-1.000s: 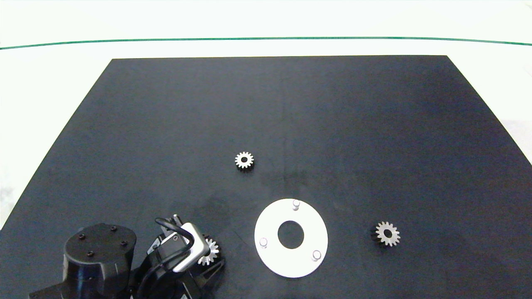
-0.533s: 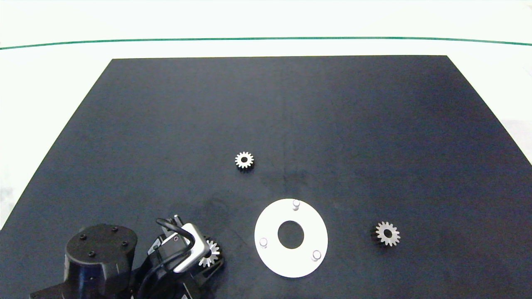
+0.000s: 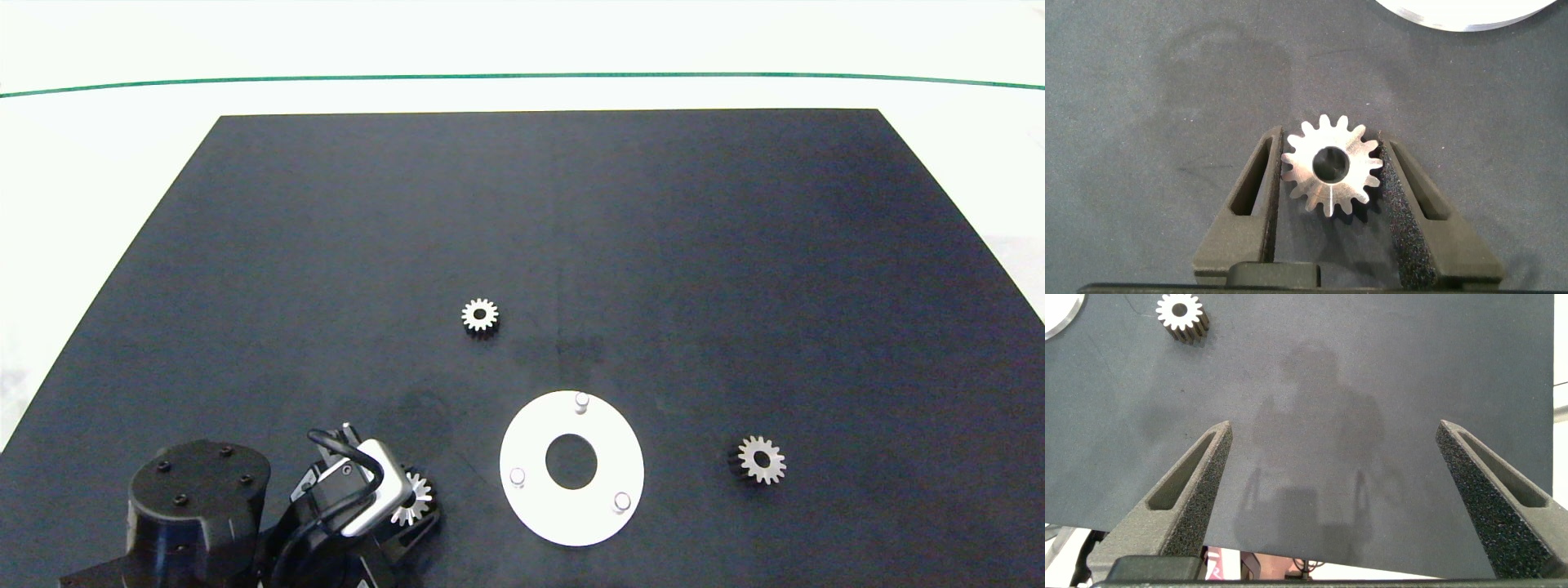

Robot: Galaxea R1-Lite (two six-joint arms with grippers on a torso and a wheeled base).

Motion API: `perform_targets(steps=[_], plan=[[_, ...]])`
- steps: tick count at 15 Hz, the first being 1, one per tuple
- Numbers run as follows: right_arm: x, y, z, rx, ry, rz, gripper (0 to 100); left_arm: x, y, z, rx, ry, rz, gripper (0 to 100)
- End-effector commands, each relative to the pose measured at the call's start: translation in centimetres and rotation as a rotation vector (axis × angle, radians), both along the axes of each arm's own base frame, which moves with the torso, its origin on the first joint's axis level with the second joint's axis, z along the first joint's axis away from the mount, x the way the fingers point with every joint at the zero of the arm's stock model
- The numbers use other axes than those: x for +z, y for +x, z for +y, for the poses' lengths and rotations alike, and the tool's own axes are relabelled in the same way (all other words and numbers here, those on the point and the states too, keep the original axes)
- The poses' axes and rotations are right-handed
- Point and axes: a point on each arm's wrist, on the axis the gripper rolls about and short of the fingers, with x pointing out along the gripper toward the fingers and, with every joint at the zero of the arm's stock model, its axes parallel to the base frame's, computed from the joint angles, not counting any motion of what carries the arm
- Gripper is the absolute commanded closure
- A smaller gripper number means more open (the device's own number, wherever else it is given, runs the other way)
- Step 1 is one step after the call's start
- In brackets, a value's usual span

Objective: Install three planetary gears onto the carrier pins

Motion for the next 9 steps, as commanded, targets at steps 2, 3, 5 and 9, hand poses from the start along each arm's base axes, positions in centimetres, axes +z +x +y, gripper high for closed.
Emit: perform_targets(steps=[2,3,5,9], plan=[[0.0,0.0,0.0,0.0,-0.002,0.0,0,0.5,-0.3,0.0,-0.009,-0.012,-0.023,89],[0.0,0.0,0.0,0.0,-0.002,0.0,0,0.9,-0.5,-0.1,-0.013,-0.022,-0.043,91],[-0.1,-0.1,0.0,0.0,-0.002,0.0,0,1.1,-0.5,-0.4,-0.001,-0.018,-0.058,93],[-0.1,0.0,0.0,0.002,-0.002,0.001,0,1.3,-1.1,-1.0,-0.016,-0.01,-0.078,93]])
